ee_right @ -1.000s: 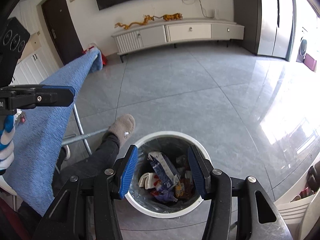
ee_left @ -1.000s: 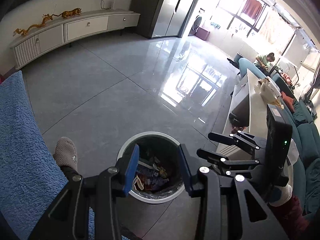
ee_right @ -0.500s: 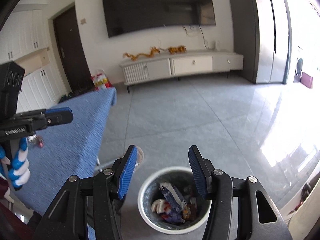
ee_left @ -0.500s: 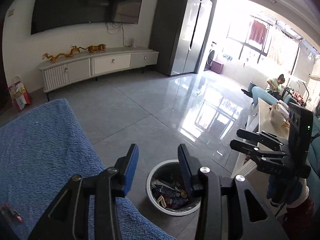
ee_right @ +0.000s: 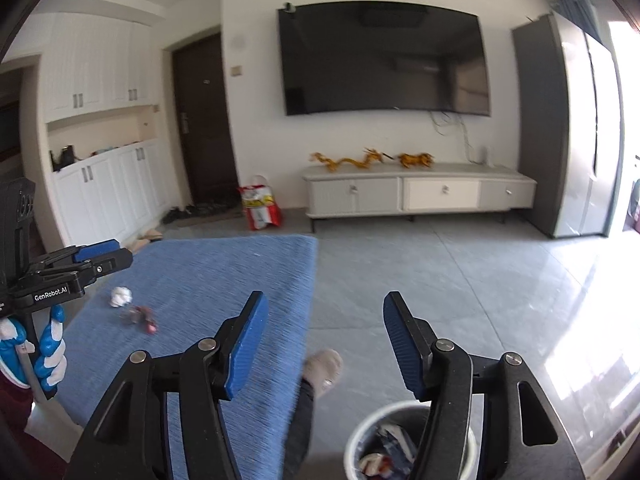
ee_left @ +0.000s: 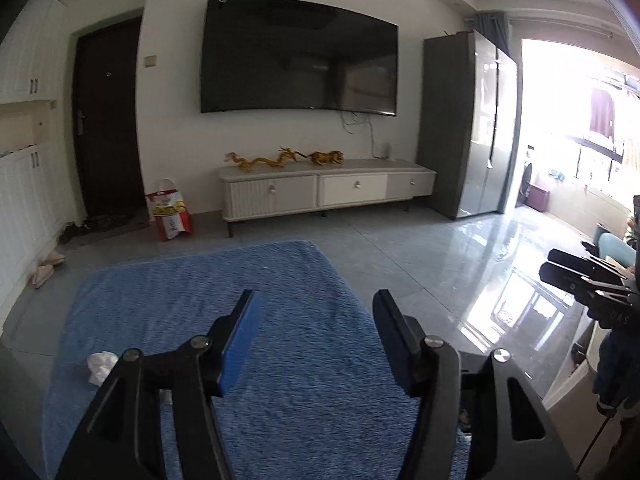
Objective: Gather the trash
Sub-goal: 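Move both tools back over the rug with the tissue and wrapper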
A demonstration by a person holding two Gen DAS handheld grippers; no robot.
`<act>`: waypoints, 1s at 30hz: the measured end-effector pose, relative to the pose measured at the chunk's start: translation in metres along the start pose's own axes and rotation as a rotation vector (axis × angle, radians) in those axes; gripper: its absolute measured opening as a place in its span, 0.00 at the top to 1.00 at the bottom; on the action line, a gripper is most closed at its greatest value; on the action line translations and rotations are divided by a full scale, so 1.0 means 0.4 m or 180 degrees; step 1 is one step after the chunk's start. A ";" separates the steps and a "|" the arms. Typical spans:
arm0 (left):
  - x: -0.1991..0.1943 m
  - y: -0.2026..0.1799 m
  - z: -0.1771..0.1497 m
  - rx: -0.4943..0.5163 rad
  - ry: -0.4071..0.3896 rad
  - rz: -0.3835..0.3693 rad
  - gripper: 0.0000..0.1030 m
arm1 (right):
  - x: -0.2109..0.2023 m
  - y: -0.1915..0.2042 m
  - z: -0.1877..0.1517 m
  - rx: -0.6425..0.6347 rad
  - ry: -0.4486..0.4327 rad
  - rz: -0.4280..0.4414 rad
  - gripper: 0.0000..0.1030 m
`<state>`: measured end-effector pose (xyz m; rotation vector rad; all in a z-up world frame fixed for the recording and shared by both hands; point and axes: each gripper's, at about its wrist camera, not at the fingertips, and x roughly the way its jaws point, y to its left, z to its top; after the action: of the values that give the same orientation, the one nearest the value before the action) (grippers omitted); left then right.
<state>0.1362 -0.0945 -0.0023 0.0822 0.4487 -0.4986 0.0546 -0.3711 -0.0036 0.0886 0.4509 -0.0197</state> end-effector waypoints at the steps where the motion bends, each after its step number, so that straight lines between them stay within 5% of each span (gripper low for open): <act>1: -0.022 0.022 -0.004 -0.0009 -0.0051 0.0107 0.44 | 0.004 0.021 0.005 -0.0030 -0.0011 0.0049 0.41; 17: -0.299 0.163 -0.111 -0.0399 -0.0398 0.1418 0.28 | 0.012 0.258 0.016 -0.0266 -0.0228 0.0818 0.36; 30: -0.412 0.159 -0.140 -0.0414 -0.0673 0.2033 0.16 | -0.052 0.308 -0.004 -0.0225 -0.0475 0.0661 0.18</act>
<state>0.0155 0.0446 0.0171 0.0428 0.2257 0.1501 0.0398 -0.2484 0.0140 0.0636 0.2914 0.1925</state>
